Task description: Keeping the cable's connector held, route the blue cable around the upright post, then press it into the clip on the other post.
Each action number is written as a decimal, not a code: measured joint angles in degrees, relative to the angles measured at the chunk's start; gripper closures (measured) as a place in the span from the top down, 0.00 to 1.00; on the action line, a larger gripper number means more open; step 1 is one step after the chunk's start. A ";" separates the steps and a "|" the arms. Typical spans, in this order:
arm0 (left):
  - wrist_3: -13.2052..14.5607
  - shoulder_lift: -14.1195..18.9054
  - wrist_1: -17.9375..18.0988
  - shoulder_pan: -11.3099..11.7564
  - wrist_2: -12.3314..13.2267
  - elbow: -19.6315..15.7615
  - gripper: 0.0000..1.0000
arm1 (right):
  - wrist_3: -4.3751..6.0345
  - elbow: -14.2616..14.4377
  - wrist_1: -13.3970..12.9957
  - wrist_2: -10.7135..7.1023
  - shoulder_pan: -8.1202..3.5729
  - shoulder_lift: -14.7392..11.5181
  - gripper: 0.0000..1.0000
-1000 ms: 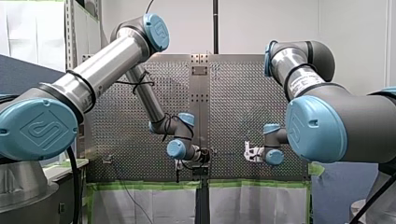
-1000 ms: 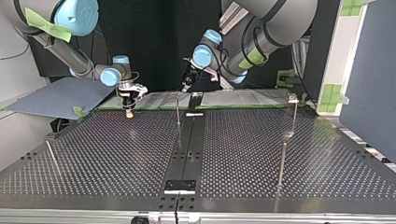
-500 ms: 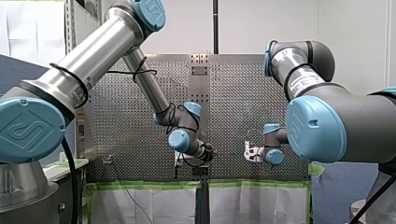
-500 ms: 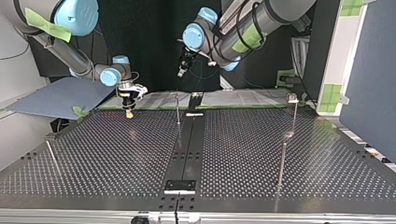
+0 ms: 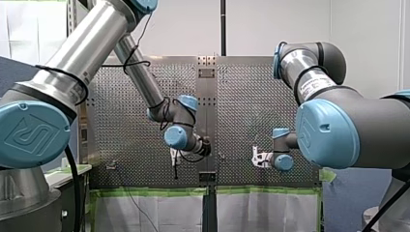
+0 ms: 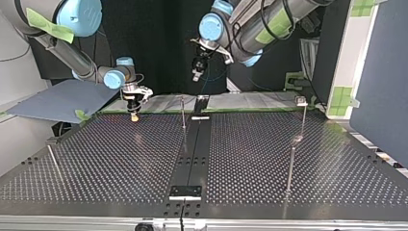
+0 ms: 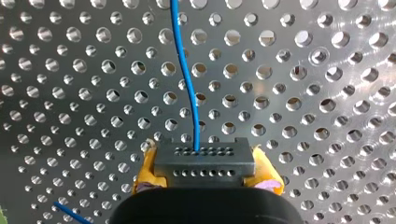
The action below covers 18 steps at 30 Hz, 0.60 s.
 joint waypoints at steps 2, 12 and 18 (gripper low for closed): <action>-0.41 1.13 1.13 0.22 -0.18 -1.12 1.00 | -0.05 0.00 -0.01 -0.02 0.01 -0.02 0.00; -0.50 6.89 2.63 0.36 -0.62 -6.88 1.00 | -0.12 0.00 -0.05 -0.05 0.03 -0.09 0.00; -0.28 10.37 2.58 0.36 -0.75 -10.36 1.00 | -0.25 -0.01 0.06 -0.24 0.08 -0.21 0.00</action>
